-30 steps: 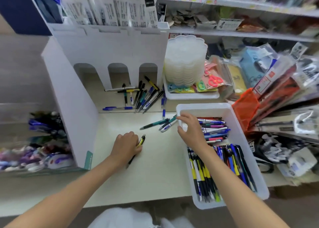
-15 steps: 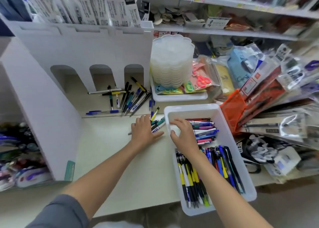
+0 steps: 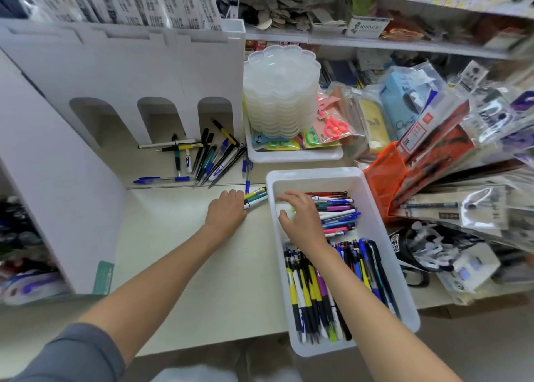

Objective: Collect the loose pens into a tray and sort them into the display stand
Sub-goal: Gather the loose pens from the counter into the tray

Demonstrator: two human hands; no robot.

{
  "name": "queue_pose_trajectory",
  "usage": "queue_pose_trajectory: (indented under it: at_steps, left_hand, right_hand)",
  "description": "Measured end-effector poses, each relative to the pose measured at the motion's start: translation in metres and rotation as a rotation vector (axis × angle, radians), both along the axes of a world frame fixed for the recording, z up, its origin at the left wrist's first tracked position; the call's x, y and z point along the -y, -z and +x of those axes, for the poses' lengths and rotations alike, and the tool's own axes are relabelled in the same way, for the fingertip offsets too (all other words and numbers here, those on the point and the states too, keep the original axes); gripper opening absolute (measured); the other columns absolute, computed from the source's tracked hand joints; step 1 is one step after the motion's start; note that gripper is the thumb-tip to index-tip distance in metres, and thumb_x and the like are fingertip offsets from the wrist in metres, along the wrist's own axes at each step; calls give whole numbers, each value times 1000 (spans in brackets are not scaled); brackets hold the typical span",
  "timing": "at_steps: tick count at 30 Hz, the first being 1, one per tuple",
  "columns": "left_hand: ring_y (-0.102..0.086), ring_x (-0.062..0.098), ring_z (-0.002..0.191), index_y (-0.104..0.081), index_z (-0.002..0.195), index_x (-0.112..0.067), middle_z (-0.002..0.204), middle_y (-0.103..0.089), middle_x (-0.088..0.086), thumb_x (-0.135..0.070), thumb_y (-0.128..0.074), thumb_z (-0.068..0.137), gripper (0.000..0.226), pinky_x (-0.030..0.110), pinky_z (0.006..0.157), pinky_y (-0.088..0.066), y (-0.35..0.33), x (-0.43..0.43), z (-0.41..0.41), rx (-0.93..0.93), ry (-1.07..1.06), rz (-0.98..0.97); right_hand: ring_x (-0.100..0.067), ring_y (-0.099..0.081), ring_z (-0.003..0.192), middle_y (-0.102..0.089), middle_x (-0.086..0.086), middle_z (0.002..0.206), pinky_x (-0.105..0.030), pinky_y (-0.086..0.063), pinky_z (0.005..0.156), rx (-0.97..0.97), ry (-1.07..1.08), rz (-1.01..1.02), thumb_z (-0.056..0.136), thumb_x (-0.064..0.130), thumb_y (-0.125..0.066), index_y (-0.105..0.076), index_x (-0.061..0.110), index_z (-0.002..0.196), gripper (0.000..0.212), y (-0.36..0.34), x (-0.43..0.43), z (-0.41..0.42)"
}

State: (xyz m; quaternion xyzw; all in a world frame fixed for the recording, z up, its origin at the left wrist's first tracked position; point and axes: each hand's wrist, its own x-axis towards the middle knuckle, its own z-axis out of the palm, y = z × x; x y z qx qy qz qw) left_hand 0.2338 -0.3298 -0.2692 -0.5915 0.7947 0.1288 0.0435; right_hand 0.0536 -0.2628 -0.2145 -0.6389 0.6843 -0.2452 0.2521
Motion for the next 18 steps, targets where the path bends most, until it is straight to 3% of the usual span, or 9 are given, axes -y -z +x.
queue_pose_trajectory:
  at_steps: [4, 6, 10, 14, 18]
  left_hand:
    - [-56, 28, 89, -47, 116, -11, 103, -60, 8, -27, -46, 100, 23, 36, 64, -41, -9, -1, 17, -191, -100, 80]
    - [-60, 26, 78, -43, 122, -16, 94, -61, 5, -34, -45, 103, 26, 41, 64, -49, -19, -5, 29, -366, -144, 171]
    - [-53, 19, 72, -42, 124, -22, 92, -58, 1, -36, -50, 102, 27, 35, 60, -39, -47, -17, 34, -505, -115, 187]
    - [-53, 15, 76, -40, 134, -31, 95, -56, -5, -34, -50, 102, 33, 33, 62, -40, -67, -31, 40, -519, -148, 214]
    - [-52, 17, 75, -41, 129, -37, 94, -55, -4, -30, -52, 101, 31, 33, 64, -41, -81, -46, 40, -648, -231, 256]
  right_hand:
    - [-8, -40, 123, -55, -2, 130, 1, -17, 96, 17, -3, -27, 90, 6, -59, -64, 13, 126, 36, -2, 0, 2]
    - [-10, -42, 124, -56, -2, 129, -2, -20, 99, 41, 7, -53, 90, 6, -59, -64, 13, 125, 36, -6, 1, 3]
    - [-10, -44, 121, -57, -1, 128, -2, -23, 99, 86, 48, -127, 91, 5, -58, -63, 12, 125, 35, -21, 1, 1]
    - [-10, -49, 120, -57, 3, 127, -19, -35, 104, 142, 73, -85, 94, 8, -57, -62, 15, 127, 34, -34, -1, -15]
    - [-8, -55, 106, -57, 5, 122, -28, -47, 96, 263, 35, -15, 98, 17, -53, -60, 19, 129, 31, -45, 1, -18]
